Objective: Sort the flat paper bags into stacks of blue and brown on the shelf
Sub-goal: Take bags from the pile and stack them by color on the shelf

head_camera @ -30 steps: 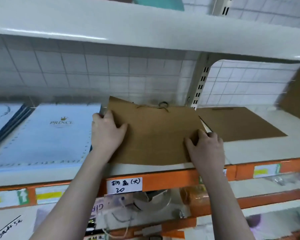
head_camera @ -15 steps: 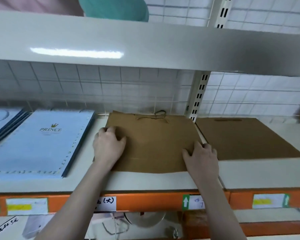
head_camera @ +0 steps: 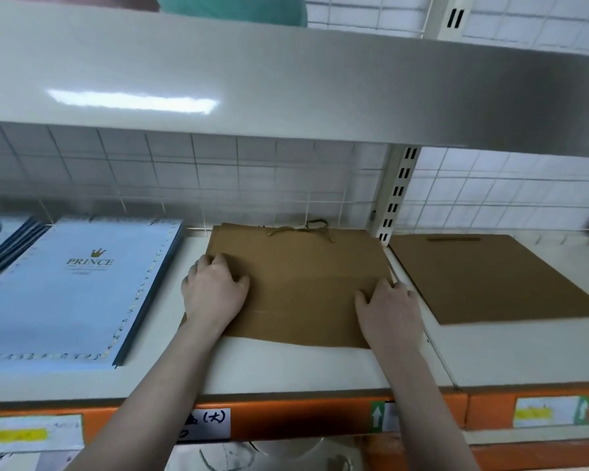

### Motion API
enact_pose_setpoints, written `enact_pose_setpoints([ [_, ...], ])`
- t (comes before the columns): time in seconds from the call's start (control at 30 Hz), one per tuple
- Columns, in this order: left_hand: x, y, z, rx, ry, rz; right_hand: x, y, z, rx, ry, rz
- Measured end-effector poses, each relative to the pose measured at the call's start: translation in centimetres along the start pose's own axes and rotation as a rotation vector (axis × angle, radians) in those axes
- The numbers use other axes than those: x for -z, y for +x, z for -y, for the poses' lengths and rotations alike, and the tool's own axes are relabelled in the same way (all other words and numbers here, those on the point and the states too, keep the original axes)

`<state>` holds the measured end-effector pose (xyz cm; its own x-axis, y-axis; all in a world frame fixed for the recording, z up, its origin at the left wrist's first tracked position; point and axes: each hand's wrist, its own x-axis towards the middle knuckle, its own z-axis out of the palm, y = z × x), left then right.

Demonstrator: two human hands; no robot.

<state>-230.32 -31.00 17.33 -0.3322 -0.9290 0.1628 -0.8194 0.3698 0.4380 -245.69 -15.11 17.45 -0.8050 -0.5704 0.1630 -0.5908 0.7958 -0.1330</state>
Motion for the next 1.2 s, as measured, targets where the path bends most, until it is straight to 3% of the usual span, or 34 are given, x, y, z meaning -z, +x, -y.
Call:
enact_pose_setpoints([
  [0.97, 0.0, 0.9, 0.8, 0.013, -0.118, 0.069, -0.7, 3.6, -0.5, 0.069, 0.163, 0.104],
  [1.1, 0.6, 0.4, 1.5, -0.021, -0.083, 0.107, -0.1, 2.0, -1.1, 0.159, 0.198, 0.096],
  [1.2, 0.7, 0.0, 2.0, -0.058, -0.068, 0.143, 0.4, 0.7, -1.5, 0.356, 0.187, 0.153],
])
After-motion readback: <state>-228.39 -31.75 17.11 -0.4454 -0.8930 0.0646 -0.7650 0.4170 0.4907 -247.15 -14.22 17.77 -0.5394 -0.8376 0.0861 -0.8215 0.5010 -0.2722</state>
